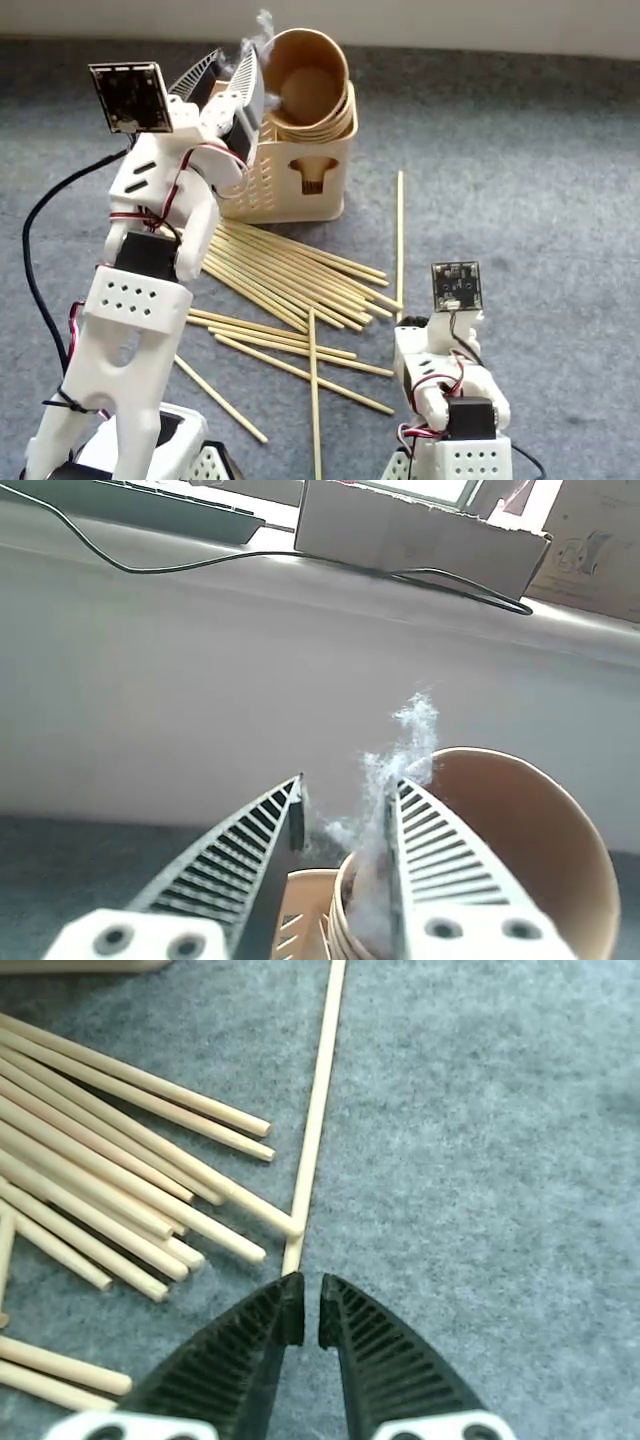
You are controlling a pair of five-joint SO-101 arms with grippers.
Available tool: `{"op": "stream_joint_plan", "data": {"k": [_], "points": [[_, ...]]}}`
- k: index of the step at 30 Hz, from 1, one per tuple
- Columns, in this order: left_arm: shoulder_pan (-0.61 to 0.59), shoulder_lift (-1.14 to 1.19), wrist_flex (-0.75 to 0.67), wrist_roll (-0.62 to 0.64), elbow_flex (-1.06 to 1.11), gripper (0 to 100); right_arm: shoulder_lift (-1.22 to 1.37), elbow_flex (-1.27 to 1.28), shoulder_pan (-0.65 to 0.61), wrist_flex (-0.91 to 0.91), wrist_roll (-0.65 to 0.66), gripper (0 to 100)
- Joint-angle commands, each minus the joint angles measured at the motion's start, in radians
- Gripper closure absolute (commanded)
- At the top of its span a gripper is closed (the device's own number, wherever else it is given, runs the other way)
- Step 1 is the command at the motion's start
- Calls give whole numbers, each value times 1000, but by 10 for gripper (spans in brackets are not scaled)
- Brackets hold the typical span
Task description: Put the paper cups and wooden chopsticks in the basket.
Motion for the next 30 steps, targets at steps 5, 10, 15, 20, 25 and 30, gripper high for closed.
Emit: {"op": "stream_joint_plan", "data": {"k": [5,10,15,20,25,30], "points": [[-2,-1,-23,-49,-50,859,-5,104,10,-28,-9,957],[33,65,-23,-54,-58,859,-5,104,8,-28,-9,957],[33,165,-104,-55,-56,859,-5,104,8,-28,-9,957],[44,174,-129,-54,-51,862,-5,104,8,-28,-9,957],[56,104,-123,-54,-47,863,-5,104,8,-28,-6,957],[53,7,-28,-132,-4,864,-5,104,8,-28,-5,957]]}}
